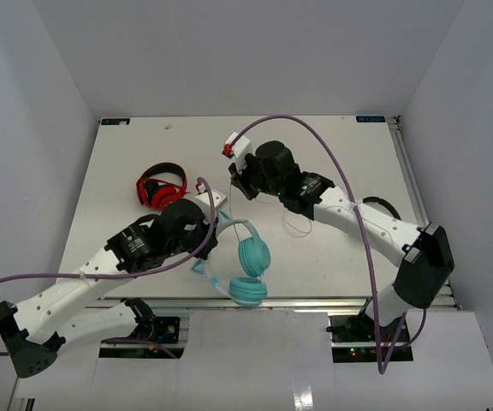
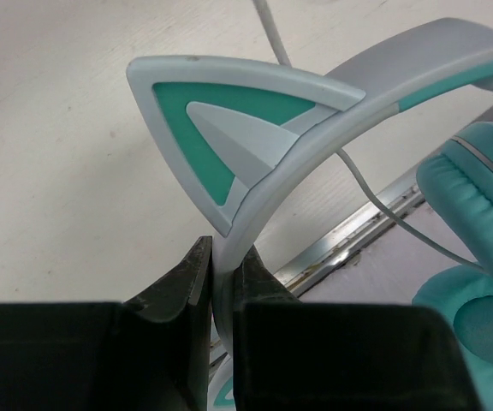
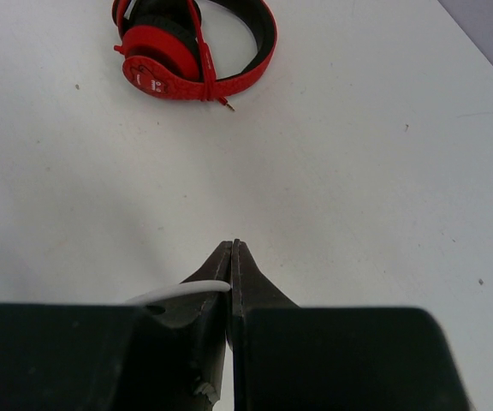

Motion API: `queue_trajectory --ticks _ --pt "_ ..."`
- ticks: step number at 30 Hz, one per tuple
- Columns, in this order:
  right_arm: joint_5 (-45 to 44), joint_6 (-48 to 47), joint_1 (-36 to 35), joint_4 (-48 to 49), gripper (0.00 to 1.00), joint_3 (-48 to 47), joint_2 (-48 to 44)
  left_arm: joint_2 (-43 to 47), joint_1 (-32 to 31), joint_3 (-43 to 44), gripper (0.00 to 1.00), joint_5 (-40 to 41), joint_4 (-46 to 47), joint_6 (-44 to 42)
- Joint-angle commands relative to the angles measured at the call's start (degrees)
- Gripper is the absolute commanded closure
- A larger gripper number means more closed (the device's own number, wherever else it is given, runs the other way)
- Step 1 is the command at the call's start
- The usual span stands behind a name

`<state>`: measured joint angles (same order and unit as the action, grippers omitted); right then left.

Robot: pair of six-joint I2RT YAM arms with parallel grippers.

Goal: Wrap the headphones

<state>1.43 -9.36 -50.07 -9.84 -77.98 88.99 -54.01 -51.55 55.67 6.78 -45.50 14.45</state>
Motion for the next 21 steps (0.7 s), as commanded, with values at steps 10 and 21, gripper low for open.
queue_trajectory --ticks 10,21 --pt "-4.18 1.67 -7.17 -2.69 0.92 4.29 -9.7 -5.89 -0.21 1.04 1.0 15.29 -1.48 7.48" --pt "-6.23 5.48 -13.38 1.45 0.92 14.28 -14.95 -9.03 -0.04 5.77 1.0 23.91 -5.24 13.86"
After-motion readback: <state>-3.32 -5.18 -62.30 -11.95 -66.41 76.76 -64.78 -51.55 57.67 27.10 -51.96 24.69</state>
